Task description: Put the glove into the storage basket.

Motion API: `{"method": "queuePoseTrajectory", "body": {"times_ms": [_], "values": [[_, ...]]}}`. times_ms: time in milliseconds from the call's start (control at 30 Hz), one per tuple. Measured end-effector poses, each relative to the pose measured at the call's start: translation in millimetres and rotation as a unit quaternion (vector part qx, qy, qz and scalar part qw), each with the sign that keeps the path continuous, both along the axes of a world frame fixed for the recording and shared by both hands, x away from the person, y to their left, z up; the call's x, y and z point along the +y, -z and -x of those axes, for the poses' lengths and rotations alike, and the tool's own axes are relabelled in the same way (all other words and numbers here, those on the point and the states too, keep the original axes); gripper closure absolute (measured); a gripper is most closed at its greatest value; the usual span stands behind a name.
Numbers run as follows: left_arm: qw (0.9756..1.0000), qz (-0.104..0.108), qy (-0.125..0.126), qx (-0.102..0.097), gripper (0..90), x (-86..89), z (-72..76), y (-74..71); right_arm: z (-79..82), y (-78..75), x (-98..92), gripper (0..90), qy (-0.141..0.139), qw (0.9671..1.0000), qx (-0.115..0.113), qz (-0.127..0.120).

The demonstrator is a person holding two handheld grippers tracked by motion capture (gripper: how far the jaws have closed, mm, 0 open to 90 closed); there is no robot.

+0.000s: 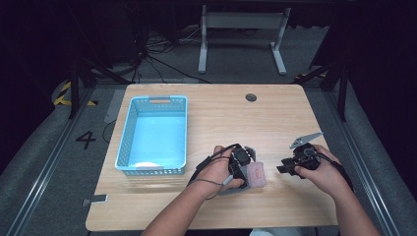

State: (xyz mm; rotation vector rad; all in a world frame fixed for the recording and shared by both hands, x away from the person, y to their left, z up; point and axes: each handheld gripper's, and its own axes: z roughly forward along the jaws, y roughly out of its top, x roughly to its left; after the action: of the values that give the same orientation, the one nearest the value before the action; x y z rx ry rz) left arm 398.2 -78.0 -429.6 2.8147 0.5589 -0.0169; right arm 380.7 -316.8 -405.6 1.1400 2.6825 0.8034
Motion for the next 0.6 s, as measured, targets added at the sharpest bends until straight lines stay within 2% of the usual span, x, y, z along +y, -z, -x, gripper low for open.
{"method": "queuePoseTrajectory", "body": {"times_ms": [167, 367, 433, 533, 600], "values": [[0.9999, -0.010, 0.001, -0.005, 19.1, -2.6, 1.3, 0.0, 0.3, 0.0, 0.4, 59.6, 0.000, 1.0000, -0.001, -0.001], [0.9999, -0.016, -0.006, -0.003, 28.6, -3.8, 3.7, -2.1, 0.7, -0.1, 1.2, 59.5, -0.001, 1.0000, -0.003, 0.000], [0.9999, -0.012, -0.002, -0.001, 35.2, -4.2, 5.0, -3.5, 0.6, 0.0, 1.4, 59.5, -0.001, 1.0000, -0.003, 0.000], [0.9999, -0.007, 0.005, 0.007, 51.4, -4.8, 8.4, -5.3, 0.5, 0.4, 1.6, 59.4, 0.000, 1.0000, -0.002, 0.000], [0.9999, -0.002, 0.005, 0.012, 59.1, -4.2, 8.6, -5.7, 0.3, 0.7, 1.3, 59.4, 0.000, 1.0000, -0.003, 0.000]]}}
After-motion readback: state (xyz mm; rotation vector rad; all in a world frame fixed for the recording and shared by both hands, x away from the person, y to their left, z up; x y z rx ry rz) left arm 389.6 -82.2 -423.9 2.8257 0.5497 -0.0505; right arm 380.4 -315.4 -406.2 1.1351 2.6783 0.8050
